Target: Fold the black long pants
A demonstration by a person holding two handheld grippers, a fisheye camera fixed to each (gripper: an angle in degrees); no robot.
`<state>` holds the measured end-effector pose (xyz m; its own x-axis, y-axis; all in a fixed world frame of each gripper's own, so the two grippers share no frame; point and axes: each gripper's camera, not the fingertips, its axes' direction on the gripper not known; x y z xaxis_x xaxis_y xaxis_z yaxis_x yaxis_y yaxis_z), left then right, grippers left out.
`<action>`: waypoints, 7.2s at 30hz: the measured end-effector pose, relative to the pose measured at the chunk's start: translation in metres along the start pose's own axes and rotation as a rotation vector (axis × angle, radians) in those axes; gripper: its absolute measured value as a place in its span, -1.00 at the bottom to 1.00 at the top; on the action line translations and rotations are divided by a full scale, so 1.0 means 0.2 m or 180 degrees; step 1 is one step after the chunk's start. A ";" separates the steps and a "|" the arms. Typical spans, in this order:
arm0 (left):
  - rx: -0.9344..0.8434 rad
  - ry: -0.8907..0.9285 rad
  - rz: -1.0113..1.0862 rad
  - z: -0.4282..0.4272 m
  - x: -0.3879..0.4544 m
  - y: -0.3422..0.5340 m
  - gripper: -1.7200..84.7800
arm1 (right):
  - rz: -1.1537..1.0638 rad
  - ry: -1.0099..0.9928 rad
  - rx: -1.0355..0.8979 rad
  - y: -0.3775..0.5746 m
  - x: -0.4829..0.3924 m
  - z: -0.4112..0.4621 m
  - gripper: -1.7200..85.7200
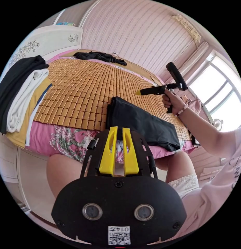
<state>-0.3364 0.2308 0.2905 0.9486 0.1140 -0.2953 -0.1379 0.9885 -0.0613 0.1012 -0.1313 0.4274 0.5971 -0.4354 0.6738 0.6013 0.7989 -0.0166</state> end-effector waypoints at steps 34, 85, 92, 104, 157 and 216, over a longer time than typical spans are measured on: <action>-0.0947 0.0693 0.1917 0.89 1.10 -0.09 -0.97 | 0.1775 0.0742 -0.0750 0.95 0.14 -0.19 -0.97; -0.0565 0.1378 0.2460 0.78 1.52 -0.01 -0.65 | 0.2948 -0.0600 0.0285 2.40 0.37 -1.06 -0.89; -0.0354 0.1261 0.2994 0.82 1.85 -0.02 -0.65 | 0.2333 -0.1204 0.0936 2.42 0.23 -1.35 -0.89; -0.0532 0.1206 0.2490 0.84 1.72 -0.06 -0.93 | 0.2994 -0.1282 0.1822 2.79 0.46 -1.51 -0.53; -0.0542 0.0483 0.1599 0.82 1.21 -0.40 -0.77 | 0.1975 -0.0088 -0.0583 2.01 -0.10 -0.89 -0.73; -0.1429 0.0728 0.1117 0.99 0.72 -0.58 -0.61 | 0.2993 -0.0893 0.0790 2.14 0.48 -0.52 -0.76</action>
<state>-0.1279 0.1515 0.4446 0.7465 0.3517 -0.5648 -0.5846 0.7520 -0.3045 0.4721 0.1252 0.4082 0.6061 0.5027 0.6164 -0.1952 0.8453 -0.4974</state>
